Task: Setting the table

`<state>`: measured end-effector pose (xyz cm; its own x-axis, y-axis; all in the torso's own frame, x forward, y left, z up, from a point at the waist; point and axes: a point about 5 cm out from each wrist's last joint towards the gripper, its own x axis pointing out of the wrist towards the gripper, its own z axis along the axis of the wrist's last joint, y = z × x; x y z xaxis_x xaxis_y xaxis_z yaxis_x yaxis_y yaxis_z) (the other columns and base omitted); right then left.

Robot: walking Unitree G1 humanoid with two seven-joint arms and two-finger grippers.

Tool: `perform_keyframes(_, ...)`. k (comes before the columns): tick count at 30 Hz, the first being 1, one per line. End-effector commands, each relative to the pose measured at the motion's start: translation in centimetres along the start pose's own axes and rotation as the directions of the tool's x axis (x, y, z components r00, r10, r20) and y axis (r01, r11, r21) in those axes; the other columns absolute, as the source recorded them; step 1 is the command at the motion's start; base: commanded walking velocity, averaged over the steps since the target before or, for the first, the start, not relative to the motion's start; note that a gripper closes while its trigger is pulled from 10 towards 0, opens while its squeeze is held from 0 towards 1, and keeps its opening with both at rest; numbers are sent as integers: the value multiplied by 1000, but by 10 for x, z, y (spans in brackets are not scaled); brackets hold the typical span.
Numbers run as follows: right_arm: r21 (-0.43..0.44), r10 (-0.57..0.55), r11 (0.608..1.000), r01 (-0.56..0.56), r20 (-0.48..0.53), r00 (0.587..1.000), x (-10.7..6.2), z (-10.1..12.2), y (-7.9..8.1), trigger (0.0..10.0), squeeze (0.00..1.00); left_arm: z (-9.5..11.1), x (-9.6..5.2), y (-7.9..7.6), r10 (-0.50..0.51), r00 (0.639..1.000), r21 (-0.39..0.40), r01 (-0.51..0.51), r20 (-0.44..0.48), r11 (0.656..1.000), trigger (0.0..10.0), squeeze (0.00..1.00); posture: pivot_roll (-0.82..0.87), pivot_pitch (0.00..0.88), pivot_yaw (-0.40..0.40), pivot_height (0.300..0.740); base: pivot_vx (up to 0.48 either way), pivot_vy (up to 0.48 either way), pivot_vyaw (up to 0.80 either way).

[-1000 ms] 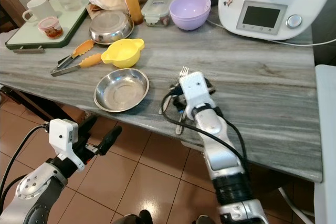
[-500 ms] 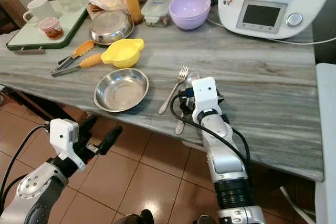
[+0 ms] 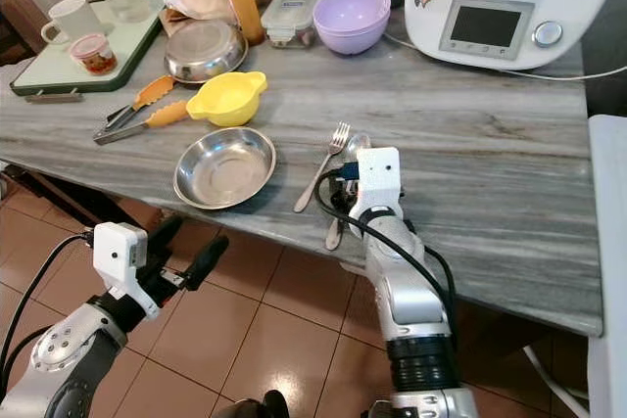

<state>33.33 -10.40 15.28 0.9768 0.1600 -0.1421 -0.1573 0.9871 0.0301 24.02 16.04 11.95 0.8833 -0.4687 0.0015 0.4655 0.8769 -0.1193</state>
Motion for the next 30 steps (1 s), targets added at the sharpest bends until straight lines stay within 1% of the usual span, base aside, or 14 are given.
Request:
perform_keyframes(1, 31, 26, 999, -26, -9, 1000, -1, 2, 12, 0, 0, 0, -2, 2, -5, 1000, 14, 5, -14, 1000, 10000, 0, -119, 190, 180, 740, 0, 0, 0)
perform_keyframes(7, 19, -8, 1000, 9, -54, 998, -3, -6, 11, 0, 0, 0, -2, 2, -5, 1000, 12, 6, -15, 1000, 10000, 0, -118, 188, 178, 740, 0, 0, 0)
perform_keyframes(11, 8, -61, 998, 62, -81, 995, -3, -10, 6, 0, 0, 0, -2, 2, -7, 1000, 11, 7, -14, 1000, 10000, 0, -120, 188, 175, 740, 0, 0, 0)
perform_keyframes(17, -15, -101, 995, 100, -90, 991, -3, -10, -1, 0, 0, 0, -2, 1, -9, 1000, 11, 9, -13, 1000, 10000, 0, -120, 188, 175, 740, 0, 0, 0)
perform_keyframes(19, -19, -129, 992, 127, -97, 987, -3, -11, -5, 0, 0, 0, -1, 1, -10, 1000, 12, 10, -12, 1000, 10000, 0, -122, 184, 174, 740, 0, 0, 0)
perform_keyframes(30, -21, -151, 989, 149, -87, 985, 5, -8, -12, 0, 0, 0, -2, 2, -10, 1000, 14, 11, -11, 1000, 10000, 0, -116, 182, 174, 740, 0, 0, 0)
